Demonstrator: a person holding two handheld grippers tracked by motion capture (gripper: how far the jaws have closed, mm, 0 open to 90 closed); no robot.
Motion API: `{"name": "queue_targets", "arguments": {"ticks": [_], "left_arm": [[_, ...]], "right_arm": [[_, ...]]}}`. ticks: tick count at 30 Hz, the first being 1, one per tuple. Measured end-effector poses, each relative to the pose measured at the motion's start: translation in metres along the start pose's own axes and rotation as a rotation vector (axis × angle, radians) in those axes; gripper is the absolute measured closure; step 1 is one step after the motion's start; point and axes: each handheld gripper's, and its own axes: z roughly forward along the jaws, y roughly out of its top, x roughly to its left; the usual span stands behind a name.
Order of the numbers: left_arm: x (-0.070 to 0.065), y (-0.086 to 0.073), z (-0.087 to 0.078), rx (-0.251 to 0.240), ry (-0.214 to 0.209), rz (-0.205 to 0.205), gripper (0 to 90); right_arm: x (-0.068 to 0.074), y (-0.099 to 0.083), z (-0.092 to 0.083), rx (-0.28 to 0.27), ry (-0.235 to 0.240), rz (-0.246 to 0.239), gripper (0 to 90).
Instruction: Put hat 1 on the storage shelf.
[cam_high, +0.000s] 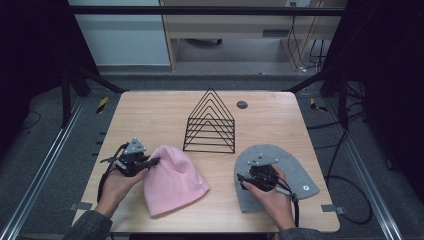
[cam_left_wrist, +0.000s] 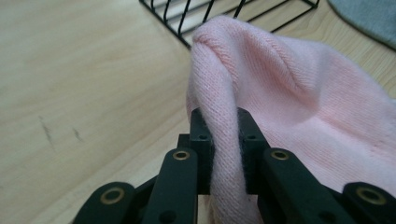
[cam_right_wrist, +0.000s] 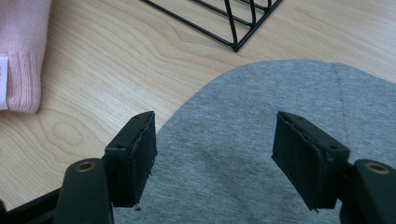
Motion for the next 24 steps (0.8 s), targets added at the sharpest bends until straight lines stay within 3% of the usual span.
{"name": "queue_targets", "arguments": {"ticks": [5, 8, 14, 24], "left_arm": [[-0.006, 0.010, -0.016, -0.044, 0.004, 0.017, 80.8], [-0.010, 0.024, -0.026, -0.045, 0.024, 0.079, 80.8], [-0.018, 0.054, -0.050, -0.077, 0.026, 0.149, 80.9], [-0.014, 0.093, -0.078, -0.110, 0.044, 0.203, 81.1]], "right_arm": [[-0.001, 0.001, -0.007, -0.034, -0.012, 0.021, 30.0], [0.000, 0.003, -0.014, -0.066, -0.022, 0.024, 29.7], [0.002, 0.007, -0.022, -0.111, -0.036, 0.013, 29.3], [0.008, 0.026, -0.034, -0.161, -0.022, -0.031, 29.2]]}}
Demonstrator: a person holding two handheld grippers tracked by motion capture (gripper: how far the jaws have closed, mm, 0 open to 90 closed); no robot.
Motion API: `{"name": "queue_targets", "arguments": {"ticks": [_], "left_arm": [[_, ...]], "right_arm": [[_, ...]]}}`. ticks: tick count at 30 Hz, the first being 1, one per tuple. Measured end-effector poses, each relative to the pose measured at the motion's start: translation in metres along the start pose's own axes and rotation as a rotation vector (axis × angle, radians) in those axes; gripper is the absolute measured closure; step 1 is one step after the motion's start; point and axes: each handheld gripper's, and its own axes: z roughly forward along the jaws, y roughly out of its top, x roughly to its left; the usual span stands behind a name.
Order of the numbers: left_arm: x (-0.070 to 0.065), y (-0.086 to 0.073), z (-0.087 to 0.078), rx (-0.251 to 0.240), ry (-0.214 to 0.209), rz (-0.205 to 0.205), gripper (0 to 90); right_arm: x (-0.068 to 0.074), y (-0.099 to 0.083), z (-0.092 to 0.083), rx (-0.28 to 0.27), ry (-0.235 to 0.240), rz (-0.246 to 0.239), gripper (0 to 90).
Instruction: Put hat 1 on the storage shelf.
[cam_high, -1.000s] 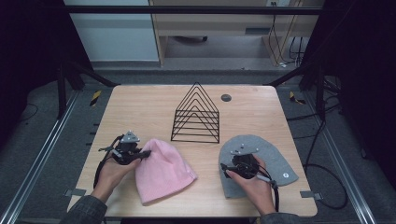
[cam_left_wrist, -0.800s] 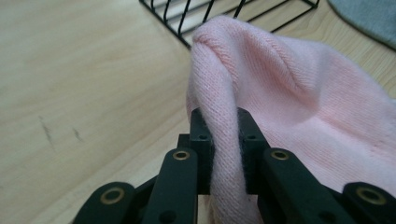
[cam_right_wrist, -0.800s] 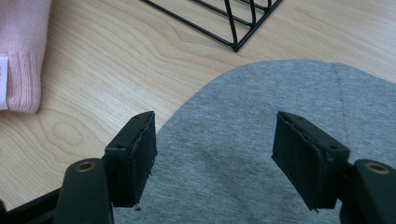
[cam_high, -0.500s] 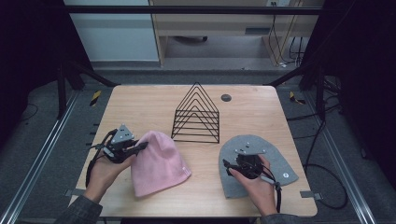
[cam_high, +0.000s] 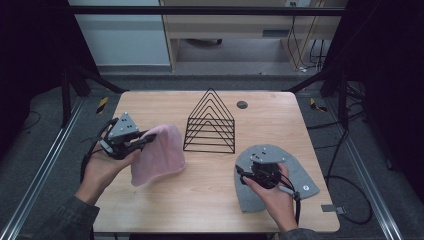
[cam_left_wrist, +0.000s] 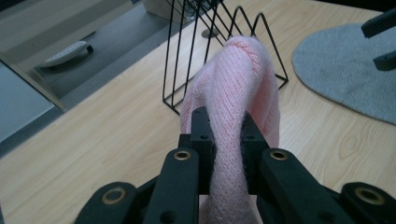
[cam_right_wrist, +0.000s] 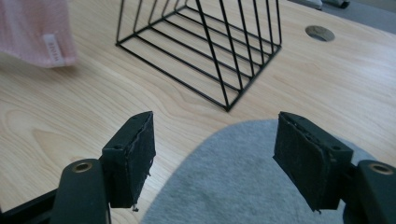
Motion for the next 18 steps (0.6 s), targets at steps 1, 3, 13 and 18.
{"name": "queue_targets", "arguments": {"ticks": [1, 3, 13, 18], "left_arm": [[0.002, 0.003, -0.001, -0.005, 0.000, 0.003, 81.1], [0.006, 0.012, -0.004, -0.014, -0.002, 0.001, 81.1], [0.025, 0.055, -0.017, -0.081, 0.001, 0.010, 80.9], [0.032, 0.069, -0.022, -0.093, -0.003, 0.001, 80.8]], "right_arm": [[0.002, 0.004, 0.000, 0.002, 0.009, -0.010, 29.1], [0.004, 0.009, -0.001, 0.002, 0.017, -0.028, 28.9], [0.027, 0.055, 0.001, -0.009, 0.124, -0.126, 28.9], [0.041, 0.082, 0.001, -0.016, 0.190, -0.166, 32.1]]}}
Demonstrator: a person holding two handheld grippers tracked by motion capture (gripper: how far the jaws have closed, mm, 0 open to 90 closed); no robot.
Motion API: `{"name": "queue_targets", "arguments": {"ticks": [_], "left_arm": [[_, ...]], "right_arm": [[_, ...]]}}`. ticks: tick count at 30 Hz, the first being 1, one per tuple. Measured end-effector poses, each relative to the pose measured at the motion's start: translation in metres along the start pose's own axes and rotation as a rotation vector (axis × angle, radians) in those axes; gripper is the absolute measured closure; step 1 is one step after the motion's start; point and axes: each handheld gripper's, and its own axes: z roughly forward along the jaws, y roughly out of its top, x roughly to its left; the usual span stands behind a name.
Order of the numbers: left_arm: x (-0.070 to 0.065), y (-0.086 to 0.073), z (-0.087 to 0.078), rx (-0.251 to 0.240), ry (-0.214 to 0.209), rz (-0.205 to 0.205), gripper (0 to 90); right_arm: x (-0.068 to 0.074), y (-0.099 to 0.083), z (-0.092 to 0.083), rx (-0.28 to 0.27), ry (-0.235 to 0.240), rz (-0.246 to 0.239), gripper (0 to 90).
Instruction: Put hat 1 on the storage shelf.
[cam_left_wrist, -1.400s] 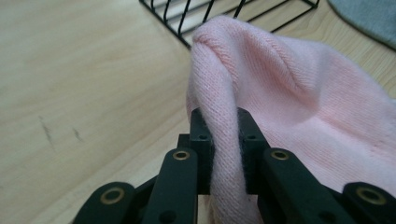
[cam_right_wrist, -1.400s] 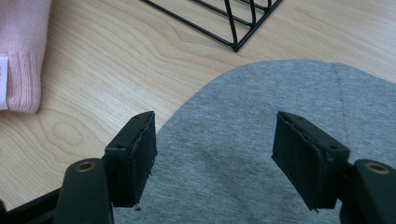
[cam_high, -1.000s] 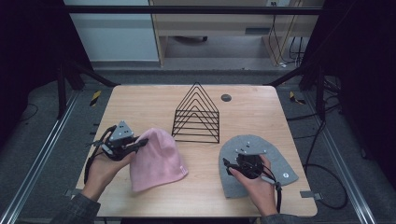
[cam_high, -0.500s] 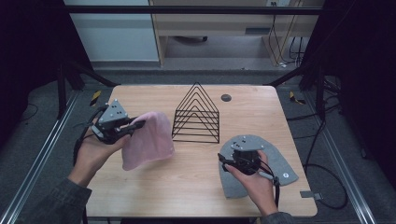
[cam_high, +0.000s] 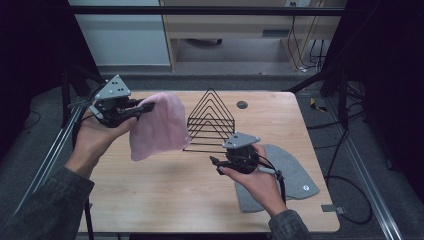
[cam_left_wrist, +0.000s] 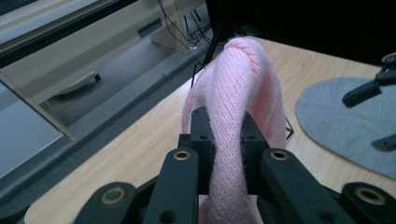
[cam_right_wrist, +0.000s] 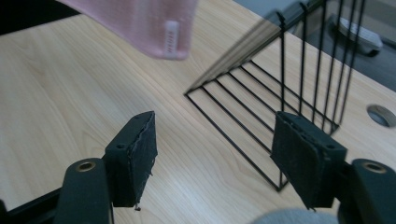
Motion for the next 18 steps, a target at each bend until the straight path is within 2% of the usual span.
{"name": "queue_targets", "arguments": {"ticks": [2, 7, 12, 18], "left_arm": [[0.001, 0.005, -0.002, -0.009, 0.007, 0.002, 80.8], [0.000, 0.012, -0.005, -0.010, 0.005, 0.009, 80.8], [-0.001, 0.016, -0.005, -0.013, 0.001, 0.009, 80.8], [-0.001, 0.020, -0.005, -0.024, -0.007, -0.006, 80.8]], "right_arm": [[0.002, 0.010, 0.002, 0.001, 0.037, -0.003, 32.4], [0.006, 0.027, 0.009, 0.013, 0.065, -0.029, 33.6], [0.008, 0.034, 0.018, 0.026, 0.082, -0.036, 35.2], [0.005, 0.039, 0.021, 0.043, 0.099, -0.037, 38.7]]}}
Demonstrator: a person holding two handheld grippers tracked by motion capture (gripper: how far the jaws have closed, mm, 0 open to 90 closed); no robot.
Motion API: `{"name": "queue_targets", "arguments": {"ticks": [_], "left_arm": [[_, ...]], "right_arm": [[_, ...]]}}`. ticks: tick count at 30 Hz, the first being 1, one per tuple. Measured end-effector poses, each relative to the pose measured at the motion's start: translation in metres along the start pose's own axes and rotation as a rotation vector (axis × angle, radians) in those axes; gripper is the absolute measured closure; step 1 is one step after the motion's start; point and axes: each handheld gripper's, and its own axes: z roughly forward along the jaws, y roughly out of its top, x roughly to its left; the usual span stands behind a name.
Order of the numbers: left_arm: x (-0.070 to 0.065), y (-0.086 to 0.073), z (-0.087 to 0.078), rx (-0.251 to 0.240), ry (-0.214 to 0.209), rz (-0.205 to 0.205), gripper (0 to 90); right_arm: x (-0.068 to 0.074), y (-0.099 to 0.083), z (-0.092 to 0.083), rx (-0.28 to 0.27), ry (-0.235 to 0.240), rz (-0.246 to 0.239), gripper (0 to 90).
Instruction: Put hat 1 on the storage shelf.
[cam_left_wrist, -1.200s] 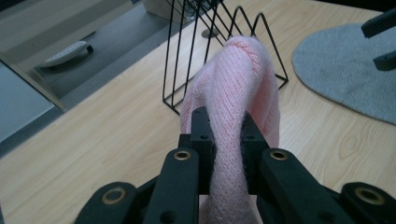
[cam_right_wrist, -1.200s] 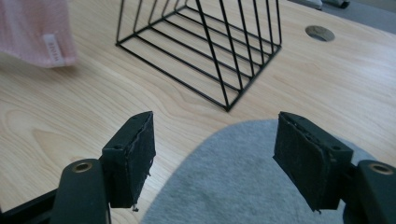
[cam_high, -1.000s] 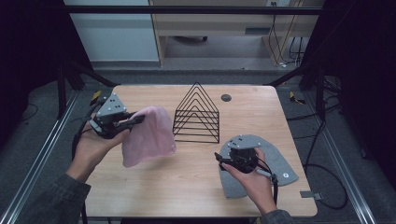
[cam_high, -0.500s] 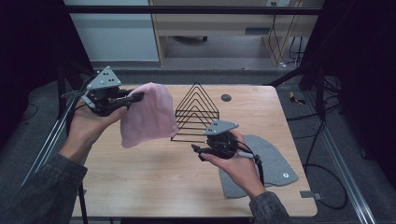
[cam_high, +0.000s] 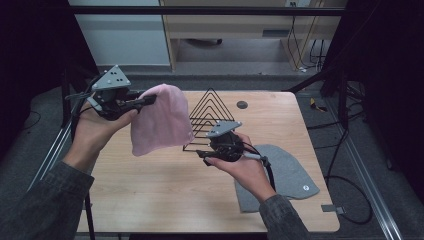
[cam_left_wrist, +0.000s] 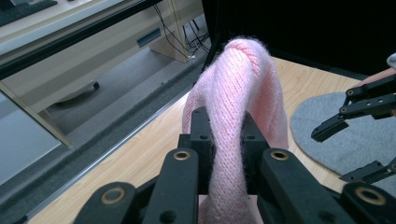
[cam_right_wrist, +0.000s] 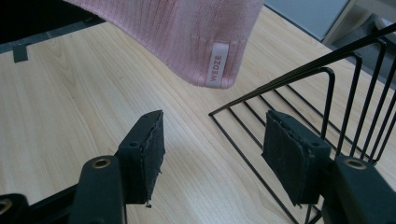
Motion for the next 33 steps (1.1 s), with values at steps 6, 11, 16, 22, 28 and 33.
{"name": "queue_targets", "arguments": {"ticks": [6, 11, 16, 22, 28, 33], "left_arm": [[0.001, 0.009, -0.002, -0.017, 0.000, -0.004, 80.8], [-0.001, 0.019, -0.002, -0.022, -0.002, 0.003, 80.8], [-0.003, 0.023, 0.000, -0.035, -0.017, -0.004, 80.8], [-0.007, 0.026, 0.002, -0.038, -0.028, 0.002, 80.8], [-0.016, 0.030, 0.002, -0.045, -0.052, 0.015, 80.8], [-0.018, 0.033, -0.001, -0.063, -0.073, 0.018, 80.7]], "right_arm": [[-0.003, 0.010, -0.004, -0.010, 0.010, -0.002, 36.2], [-0.004, 0.015, -0.005, -0.006, 0.011, -0.010, 35.5], [-0.003, 0.018, -0.006, -0.012, 0.020, -0.008, 35.5], [-0.003, 0.016, -0.005, -0.013, 0.026, -0.020, 36.8], [-0.011, 0.019, 0.003, -0.002, 0.011, 0.025, 34.2], [-0.022, 0.025, 0.006, -0.011, 0.044, 0.049, 29.6]]}}
